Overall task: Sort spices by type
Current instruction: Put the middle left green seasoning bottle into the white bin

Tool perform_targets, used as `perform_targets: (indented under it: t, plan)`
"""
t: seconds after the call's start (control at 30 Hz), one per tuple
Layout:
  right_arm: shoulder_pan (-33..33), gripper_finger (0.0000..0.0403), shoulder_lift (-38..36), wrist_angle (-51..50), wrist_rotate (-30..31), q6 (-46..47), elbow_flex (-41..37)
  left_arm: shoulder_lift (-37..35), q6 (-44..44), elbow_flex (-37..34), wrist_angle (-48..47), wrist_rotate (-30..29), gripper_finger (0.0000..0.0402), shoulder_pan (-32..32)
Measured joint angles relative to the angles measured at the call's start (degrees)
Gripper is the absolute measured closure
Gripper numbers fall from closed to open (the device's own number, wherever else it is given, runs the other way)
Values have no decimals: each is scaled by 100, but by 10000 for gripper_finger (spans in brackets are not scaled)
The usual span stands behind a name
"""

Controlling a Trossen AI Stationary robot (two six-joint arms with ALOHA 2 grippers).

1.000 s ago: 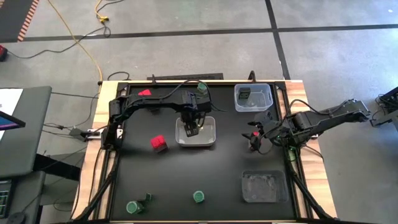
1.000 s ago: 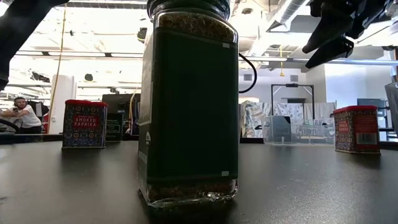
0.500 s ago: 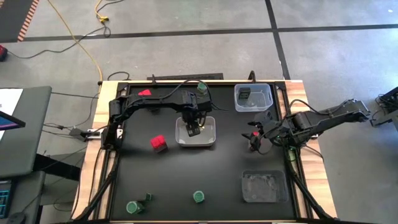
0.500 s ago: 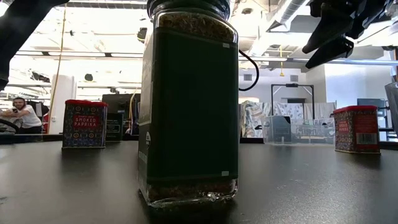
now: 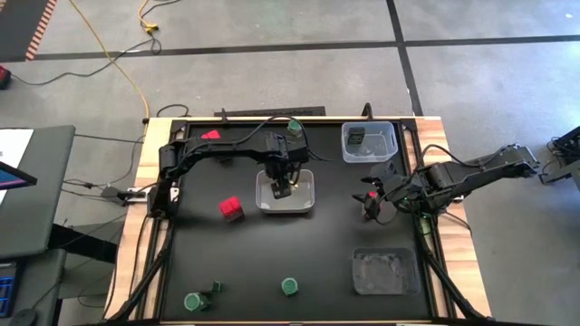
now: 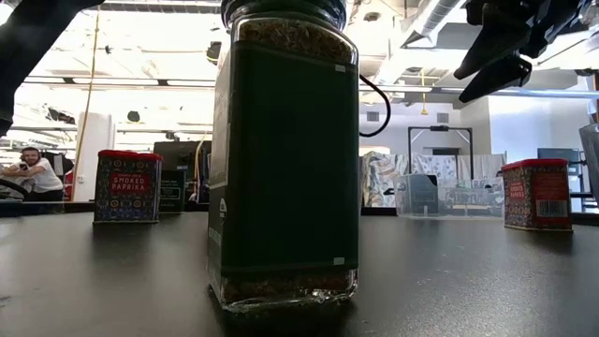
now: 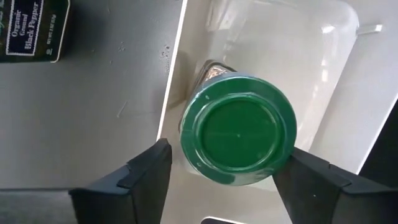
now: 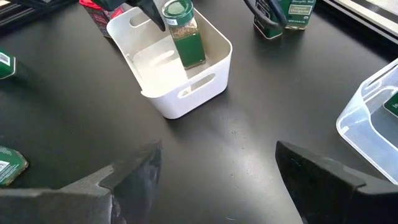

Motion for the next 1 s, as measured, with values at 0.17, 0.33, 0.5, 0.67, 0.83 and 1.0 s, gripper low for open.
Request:
perform_targets:
  t: [0.17,0.33,0.5,0.67,0.83,1.0]
  plan:
    - [0,62,0,0,0,0,0,0,-17,0,-3,0,143,0]
    - [0,62,0,0,-1,0,0,0,98,0,-7,0,143,0]
    - [0,62,0,0,-1,0,0,0,163,0,-7,-2,143,0]
    - [0,62,0,0,-2,0,0,0,233,0,-5,-1,143,0]
    - [0,62,0,0,-2,-1,0,0,296,0,-4,-2,143,0]
    - [0,62,0,0,-2,-1,0,0,187,0,4,-1,143,0]
